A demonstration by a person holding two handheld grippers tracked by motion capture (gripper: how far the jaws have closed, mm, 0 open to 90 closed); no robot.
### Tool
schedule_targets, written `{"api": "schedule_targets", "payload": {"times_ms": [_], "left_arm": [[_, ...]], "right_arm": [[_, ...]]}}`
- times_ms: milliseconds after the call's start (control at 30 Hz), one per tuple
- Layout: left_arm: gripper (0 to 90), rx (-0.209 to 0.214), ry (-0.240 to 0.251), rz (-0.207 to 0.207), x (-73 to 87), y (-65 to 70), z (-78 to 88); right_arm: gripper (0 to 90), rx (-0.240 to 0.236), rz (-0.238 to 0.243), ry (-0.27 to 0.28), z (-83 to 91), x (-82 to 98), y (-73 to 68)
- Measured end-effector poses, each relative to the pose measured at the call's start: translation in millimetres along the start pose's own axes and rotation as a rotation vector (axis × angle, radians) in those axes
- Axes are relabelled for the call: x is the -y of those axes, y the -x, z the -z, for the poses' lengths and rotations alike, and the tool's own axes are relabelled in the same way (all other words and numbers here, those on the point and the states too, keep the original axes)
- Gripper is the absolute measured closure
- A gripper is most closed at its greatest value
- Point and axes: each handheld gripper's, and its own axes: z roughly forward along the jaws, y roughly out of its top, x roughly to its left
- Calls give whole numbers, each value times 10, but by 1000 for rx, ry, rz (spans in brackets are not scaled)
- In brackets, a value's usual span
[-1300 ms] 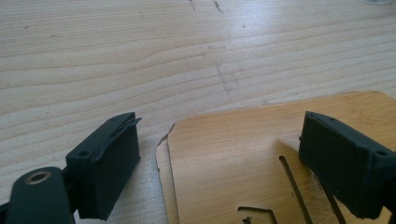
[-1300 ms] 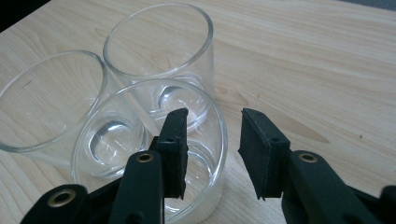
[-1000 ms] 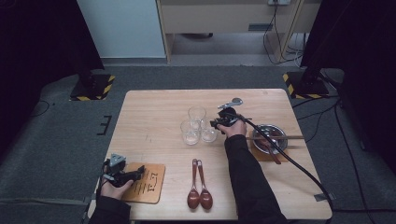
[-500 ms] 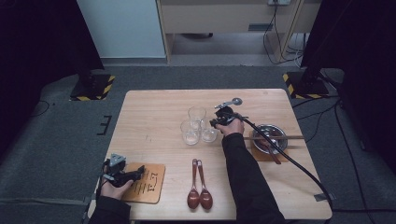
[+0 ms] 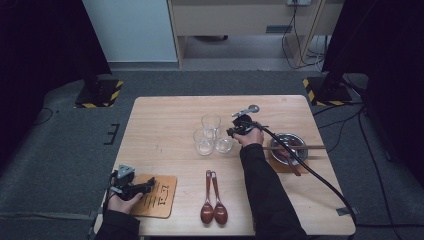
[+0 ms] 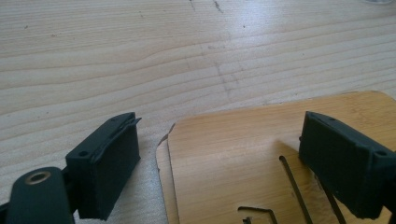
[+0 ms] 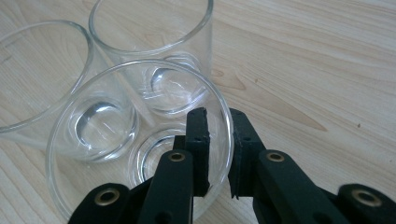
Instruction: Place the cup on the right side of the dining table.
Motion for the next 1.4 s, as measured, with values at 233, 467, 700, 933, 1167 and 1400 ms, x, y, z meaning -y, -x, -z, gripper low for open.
{"api": "schedule_targets", "payload": {"times_ms": [233, 467, 700, 933, 1167, 1400], "left_arm": [[113, 0, 0, 0, 0, 0, 0], [113, -1, 1, 1, 0, 1, -1], [113, -1, 0, 0, 0, 1, 0], [113, -1, 0, 0, 0, 1, -1], [113, 0, 0, 0, 0, 0, -1], [112, -1, 0, 0, 0, 0, -1]], "right_arm": [[812, -20, -13, 20, 51, 47, 23], [812, -32, -14, 45, 161, 51, 15], [812, -35, -12, 90, 296, 4, 24], [813, -31, -21, 146, 444, -65, 57], [813, -17, -29, 177, 552, -104, 127], [813, 4, -37, 193, 622, -59, 245]]}}
